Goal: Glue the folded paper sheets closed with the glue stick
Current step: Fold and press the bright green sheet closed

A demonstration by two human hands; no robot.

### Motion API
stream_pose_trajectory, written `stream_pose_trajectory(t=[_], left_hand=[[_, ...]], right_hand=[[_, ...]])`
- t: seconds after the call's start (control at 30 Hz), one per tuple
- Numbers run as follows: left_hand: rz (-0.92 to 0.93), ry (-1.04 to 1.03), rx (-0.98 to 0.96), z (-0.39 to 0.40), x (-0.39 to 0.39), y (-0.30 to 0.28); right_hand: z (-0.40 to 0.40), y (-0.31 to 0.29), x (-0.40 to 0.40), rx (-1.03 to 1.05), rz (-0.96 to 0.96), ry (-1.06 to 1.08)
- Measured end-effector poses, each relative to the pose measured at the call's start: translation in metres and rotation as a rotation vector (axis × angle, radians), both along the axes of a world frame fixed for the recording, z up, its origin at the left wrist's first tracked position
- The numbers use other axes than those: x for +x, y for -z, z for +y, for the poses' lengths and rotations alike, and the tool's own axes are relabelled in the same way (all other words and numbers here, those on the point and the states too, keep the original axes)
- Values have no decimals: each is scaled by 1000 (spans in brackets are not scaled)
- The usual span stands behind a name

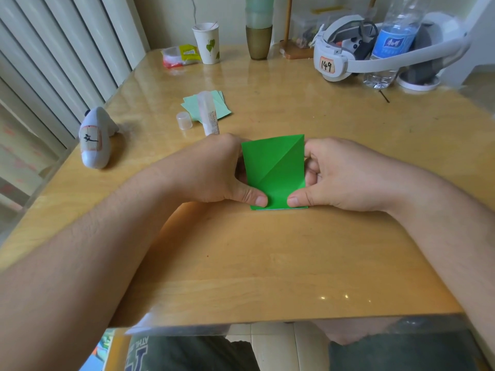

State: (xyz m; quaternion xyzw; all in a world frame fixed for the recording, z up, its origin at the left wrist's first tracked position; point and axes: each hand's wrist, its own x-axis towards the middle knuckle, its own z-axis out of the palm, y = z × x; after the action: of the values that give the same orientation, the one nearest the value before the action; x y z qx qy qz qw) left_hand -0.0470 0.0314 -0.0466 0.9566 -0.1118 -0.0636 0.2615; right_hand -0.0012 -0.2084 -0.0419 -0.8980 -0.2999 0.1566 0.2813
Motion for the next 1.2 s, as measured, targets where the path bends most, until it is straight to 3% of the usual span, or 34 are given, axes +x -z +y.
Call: stream_pose_trajectory(t=[0.6, 0.9, 1.2], left_hand=[[-30, 4, -127, -3, 1, 9], [-24, -50, -130, -7, -2, 6], [-10, -18, -145, -8, -1, 5]], right_hand=[[-1, -2, -2, 3, -5, -16], [-1, -3, -1, 74, 17, -121], [4, 0, -6, 84, -111, -139]])
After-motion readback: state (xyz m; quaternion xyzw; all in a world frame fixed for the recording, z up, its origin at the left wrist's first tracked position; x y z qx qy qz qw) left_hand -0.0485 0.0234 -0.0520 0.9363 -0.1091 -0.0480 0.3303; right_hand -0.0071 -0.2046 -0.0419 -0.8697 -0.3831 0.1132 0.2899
